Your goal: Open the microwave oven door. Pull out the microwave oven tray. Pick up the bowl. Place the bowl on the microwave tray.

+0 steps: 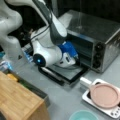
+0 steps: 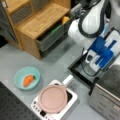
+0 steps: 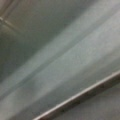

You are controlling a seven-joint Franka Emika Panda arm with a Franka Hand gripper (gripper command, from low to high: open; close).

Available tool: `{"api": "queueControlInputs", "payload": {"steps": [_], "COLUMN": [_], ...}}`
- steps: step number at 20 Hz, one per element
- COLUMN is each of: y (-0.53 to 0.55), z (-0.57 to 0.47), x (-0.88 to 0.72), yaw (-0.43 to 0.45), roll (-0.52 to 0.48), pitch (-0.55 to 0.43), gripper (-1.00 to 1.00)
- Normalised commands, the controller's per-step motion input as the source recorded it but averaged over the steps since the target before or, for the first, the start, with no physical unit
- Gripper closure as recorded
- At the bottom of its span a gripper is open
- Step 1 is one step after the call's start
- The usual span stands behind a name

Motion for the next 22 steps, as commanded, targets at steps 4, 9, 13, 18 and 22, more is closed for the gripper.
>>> {"api": "queueControlInputs", "payload": {"steps": [4,9,13,18,22], "y": [0.09,0.15,0.21,0.2,0.13], "z": [-0.08,-0.04,-0.04,-0.09,-0.14], "x": [-0.03,-0.04,-0.04,-0.06,-0.05], "yaw": [-0.138,-0.147,-0.175,-0.186,-0.191], "roll": [0.099,0.104,0.109,0.086,0.054], "pitch": [-0.103,-0.106,-0.108,-0.109,-0.109], "gripper": [-1.0,-1.0,-1.0,1.0,1.0]}}
